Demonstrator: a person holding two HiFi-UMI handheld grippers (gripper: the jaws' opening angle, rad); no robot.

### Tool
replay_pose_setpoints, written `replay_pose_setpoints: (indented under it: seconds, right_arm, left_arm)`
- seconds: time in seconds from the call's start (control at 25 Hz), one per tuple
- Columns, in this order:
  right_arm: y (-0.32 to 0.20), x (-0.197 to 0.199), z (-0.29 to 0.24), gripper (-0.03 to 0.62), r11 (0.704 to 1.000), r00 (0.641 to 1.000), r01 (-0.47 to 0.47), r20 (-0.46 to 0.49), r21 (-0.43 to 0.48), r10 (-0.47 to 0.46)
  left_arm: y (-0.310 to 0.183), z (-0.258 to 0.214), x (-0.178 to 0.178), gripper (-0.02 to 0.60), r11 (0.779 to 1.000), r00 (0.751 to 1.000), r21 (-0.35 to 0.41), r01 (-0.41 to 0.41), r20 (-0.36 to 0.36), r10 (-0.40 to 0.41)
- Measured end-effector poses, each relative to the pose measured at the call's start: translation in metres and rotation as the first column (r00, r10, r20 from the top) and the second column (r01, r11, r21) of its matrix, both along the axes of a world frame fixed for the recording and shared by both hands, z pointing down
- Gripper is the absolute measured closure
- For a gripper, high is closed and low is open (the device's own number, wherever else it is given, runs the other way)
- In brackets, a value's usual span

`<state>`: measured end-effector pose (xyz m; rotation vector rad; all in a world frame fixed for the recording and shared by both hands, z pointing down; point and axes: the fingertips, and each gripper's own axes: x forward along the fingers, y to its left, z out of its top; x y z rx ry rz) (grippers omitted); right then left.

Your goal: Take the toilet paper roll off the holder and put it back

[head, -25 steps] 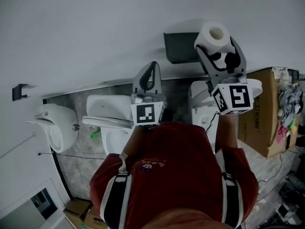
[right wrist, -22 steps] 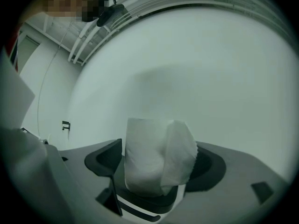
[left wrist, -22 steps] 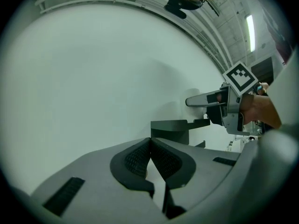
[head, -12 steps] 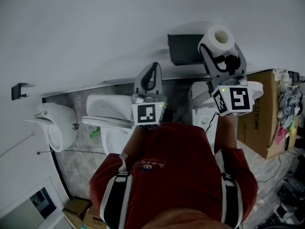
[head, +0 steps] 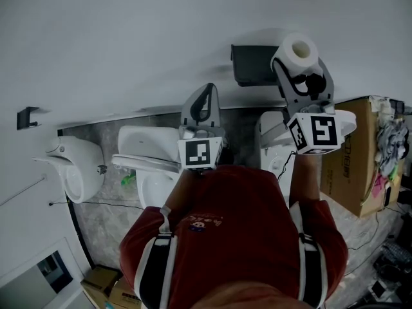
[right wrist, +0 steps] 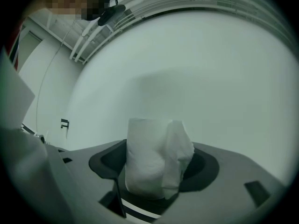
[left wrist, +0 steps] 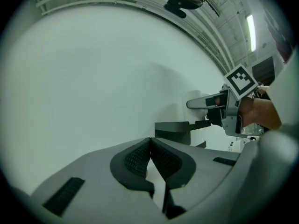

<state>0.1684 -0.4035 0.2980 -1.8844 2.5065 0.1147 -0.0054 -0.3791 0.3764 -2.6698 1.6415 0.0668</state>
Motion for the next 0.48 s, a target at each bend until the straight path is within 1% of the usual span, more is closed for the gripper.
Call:
replay_pose_setpoints:
  seconds: [0.12,0.28,0.48]
  right_arm:
    - [0.005,-0.003,-0.009,0.261,0.999,1.000,0.006,0.009,0.035,-0.006]
    - [0.013,-0.004,-0.023,0.263,0.997,1.000,0.006,0.013,0.078,-0.007]
    - [0.025,-0.008,-0.037,0.263,0.994,0.999,0.024,0.021,0.111,-0.027]
  left_arm:
    - [0.003,-0.003,-0.001,0.566,1.000,1.000,-0.001,-0.002,0.010,0.002]
    - [0.003,-0.012,-0.001,0.566,0.999,1.000,0.033,-0.010,0.012,0.009]
    - [0.005,-0.024,-0.002,0.566,0.999,1.000,0.052,-0.002,0.016,0.001]
